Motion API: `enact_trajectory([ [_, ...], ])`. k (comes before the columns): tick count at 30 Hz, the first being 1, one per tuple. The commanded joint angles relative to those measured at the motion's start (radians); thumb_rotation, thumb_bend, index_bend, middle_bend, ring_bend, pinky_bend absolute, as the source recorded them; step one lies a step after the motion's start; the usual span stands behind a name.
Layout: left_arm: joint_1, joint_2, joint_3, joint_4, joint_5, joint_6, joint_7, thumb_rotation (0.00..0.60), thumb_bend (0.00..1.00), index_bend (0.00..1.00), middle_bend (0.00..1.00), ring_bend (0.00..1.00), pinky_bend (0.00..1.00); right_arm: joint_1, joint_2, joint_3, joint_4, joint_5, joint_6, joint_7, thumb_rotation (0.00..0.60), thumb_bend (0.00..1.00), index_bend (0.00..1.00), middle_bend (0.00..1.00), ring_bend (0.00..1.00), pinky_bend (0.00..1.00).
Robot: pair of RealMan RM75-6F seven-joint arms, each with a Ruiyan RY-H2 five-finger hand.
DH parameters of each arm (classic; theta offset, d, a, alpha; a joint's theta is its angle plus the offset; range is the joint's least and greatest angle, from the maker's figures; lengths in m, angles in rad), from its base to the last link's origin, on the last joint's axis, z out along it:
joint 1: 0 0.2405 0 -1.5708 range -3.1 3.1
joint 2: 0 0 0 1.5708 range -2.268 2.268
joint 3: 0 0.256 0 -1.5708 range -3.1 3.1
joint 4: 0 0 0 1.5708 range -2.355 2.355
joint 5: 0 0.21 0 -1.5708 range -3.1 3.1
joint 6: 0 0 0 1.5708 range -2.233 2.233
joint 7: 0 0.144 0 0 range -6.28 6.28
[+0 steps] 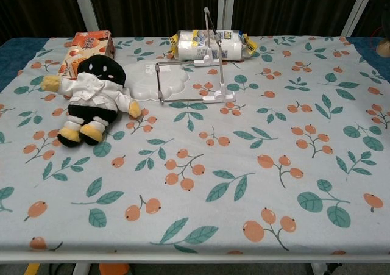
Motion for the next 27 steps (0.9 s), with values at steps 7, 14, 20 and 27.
enact_trajectory([
  [7, 0.002, -0.002, 0.001, 0.004, -0.004, -0.001, -0.003, 0.6, 0.06, 0.08, 0.04, 0.0, 0.02, -0.03, -0.055, 0.016, 0.059, 0.015, 0.032, -0.102, 0.6, 0.45, 0.71, 0.14, 0.0, 0.0],
  [14, -0.003, -0.008, 0.006, 0.005, 0.003, -0.009, 0.002, 0.6, 0.06, 0.08, 0.04, 0.0, 0.02, -0.04, -0.05, 0.017, 0.078, -0.06, 0.07, -0.153, 0.6, 0.45, 0.71, 0.14, 0.0, 0.0],
  [20, -0.001, -0.006, 0.003, 0.004, -0.005, -0.007, -0.001, 0.6, 0.06, 0.08, 0.04, 0.0, 0.02, -0.039, 0.015, 0.041, -0.036, 0.056, -0.153, 0.094, 0.6, 0.45, 0.72, 0.13, 0.0, 0.0],
  [27, -0.002, -0.004, 0.005, 0.003, -0.005, -0.012, 0.001, 0.6, 0.06, 0.08, 0.04, 0.0, 0.02, -0.052, -0.044, 0.075, 0.027, 0.124, -0.12, 0.078, 0.6, 0.45, 0.72, 0.14, 0.0, 0.0],
])
